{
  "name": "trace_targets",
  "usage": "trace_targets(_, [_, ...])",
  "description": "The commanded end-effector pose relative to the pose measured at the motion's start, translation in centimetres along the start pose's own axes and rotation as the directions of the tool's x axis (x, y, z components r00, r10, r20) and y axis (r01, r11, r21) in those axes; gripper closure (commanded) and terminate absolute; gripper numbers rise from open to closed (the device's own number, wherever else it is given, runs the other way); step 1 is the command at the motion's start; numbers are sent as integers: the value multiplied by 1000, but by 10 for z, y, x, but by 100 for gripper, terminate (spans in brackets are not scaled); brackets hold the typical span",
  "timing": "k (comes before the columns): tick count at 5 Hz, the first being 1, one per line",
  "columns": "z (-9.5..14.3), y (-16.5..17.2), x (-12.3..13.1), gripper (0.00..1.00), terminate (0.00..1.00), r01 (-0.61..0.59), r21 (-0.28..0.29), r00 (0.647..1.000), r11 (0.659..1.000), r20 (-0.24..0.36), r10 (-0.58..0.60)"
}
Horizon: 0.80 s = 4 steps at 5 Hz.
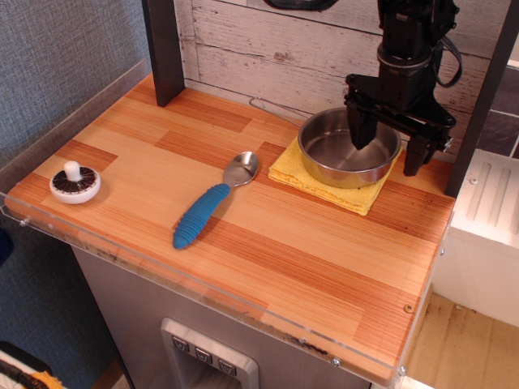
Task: Move the pan to the upper left of the spoon
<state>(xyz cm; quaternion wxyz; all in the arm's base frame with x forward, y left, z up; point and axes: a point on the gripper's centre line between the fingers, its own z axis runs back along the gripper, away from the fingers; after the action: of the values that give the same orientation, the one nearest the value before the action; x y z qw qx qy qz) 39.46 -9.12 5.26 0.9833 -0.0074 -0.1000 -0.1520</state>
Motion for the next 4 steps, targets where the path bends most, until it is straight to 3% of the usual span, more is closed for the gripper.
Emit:
trace_targets(1, [1,-7,13,0,0,-2,-4,999,1000,38,2])
trace_targets(2, [-7,-10,12,0,0,1,-9,1000,1000,18,0])
trace_targets(3, [-11,-10,10,100,0,-11,-8,1000,1000,7,11])
trace_targets(4, [-13,-12,9,100,0,-6,-10,1000,1000,-13,6])
